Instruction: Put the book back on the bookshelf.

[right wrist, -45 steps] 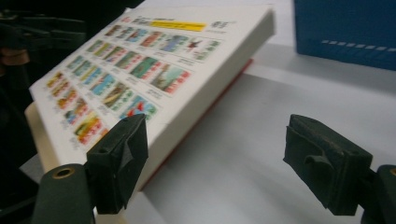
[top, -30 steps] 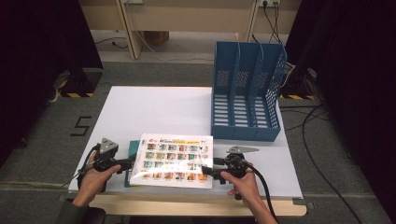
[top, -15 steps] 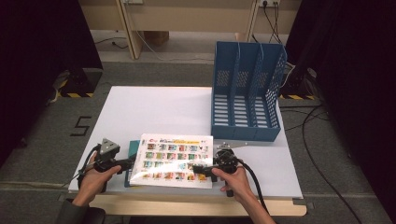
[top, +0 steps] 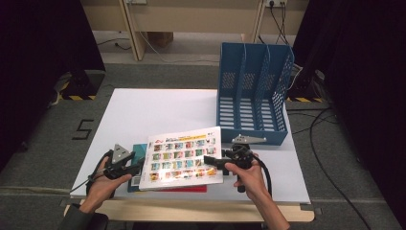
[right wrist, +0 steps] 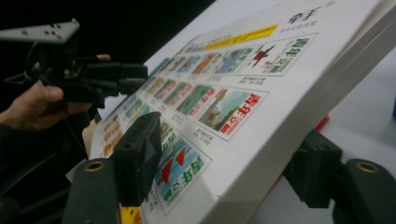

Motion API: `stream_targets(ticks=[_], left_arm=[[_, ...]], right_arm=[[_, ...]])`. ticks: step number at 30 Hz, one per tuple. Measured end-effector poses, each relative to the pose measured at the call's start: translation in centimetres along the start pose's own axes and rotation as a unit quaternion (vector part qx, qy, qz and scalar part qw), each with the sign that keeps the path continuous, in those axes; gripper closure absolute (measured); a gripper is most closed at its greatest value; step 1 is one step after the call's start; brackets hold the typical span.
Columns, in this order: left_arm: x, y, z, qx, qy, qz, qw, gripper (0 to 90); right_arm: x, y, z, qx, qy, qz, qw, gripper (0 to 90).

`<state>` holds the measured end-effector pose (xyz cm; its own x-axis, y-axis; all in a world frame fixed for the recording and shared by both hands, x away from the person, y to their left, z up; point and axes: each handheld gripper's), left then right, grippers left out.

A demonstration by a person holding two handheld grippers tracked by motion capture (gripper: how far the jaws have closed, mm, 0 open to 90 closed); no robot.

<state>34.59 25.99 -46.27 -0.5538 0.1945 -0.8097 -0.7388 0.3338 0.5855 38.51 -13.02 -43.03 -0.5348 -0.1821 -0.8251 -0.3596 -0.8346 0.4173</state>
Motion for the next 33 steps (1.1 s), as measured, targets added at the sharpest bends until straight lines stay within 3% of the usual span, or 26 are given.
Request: stream_targets(ticks=[4, 7, 10, 14, 17, 18, 19, 20, 22, 27, 30, 33], left_arm=[[0.0, -0.1, -0.7, -0.009, -0.006, -0.004, 0.9999, 52.9], [0.1, -0.1, -1.1, -0.015, -0.01, -0.007, 0.9998, 54.1], [0.1, -0.1, -1.4, -0.023, -0.018, -0.01, 0.9995, 56.4], [0.1, -0.2, -1.7, -0.02, -0.013, -0.013, 0.9996, 55.9], [-0.1, -0.6, -1.7, -0.018, -0.006, -0.019, 0.9996, 43.9], [-0.2, -0.8, -1.6, -0.016, 0.005, -0.021, 0.9996, 36.9], [-0.5, -0.9, -1.5, -0.015, 0.02, -0.029, 0.9993, 24.5], [-0.6, -1.0, -1.5, -0.011, 0.026, -0.033, 0.999, 19.9], [-0.8, -1.2, -1.5, -0.013, 0.032, -0.037, 0.9987, 18.3], [-0.6, -1.3, -1.2, -0.007, 0.045, -0.041, 0.9981, 16.3], [-0.6, -1.2, -0.8, -0.013, 0.053, -0.051, 0.9972, 16.0], [-0.6, -0.9, -0.5, -0.01, 0.063, -0.055, 0.9965, 16.0]], right_arm=[[-2.9, 0.5, 0.3, 0.007, 0.032, 0.022, 0.9992, 48.1], [-5.0, 0.4, 0.8, -0.002, 0.024, 0.044, 0.9987, 52.1], [-6.4, 0.1, 1.4, -0.011, 0.031, 0.071, 0.9969, 55.9], [-8.8, -0.1, 2.6, -0.007, 0.066, 0.093, 0.9935, 60.3], [-11.4, 0.0, 3.7, -0.002, 0.11, 0.109, 0.9879, 63.0], [-12.4, -0.1, 4.3, 0.003, 0.128, 0.118, 0.9848, 63.4], [-13.6, -0.2, 4.9, 0.012, 0.15, 0.13, 0.9801, 63.9], [-15.0, -0.3, 5.7, 0.025, 0.168, 0.142, 0.9753, 65.1], [-16.9, -0.9, 6.8, 0.037, 0.203, 0.156, 0.9661, 67.7], [-20.3, -3.2, 10.1, 0.032, 0.248, 0.178, 0.9517, 72.6], [-20.9, -4.4, 11.8, 0.026, 0.258, 0.183, 0.9484, 71.7], [-20.8, -4.7, 12.3, 0.021, 0.239, 0.174, 0.9551, 66.4]])
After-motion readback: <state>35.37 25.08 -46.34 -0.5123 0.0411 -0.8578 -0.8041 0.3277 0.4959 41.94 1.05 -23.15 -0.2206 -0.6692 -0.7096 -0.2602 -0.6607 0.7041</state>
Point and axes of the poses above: each handheld gripper's, and its own axes: y roughly backward along the jaws, x roughly out of its underside, z roughly to its left, and after that the axes turned 6 degrees about y, right-handed
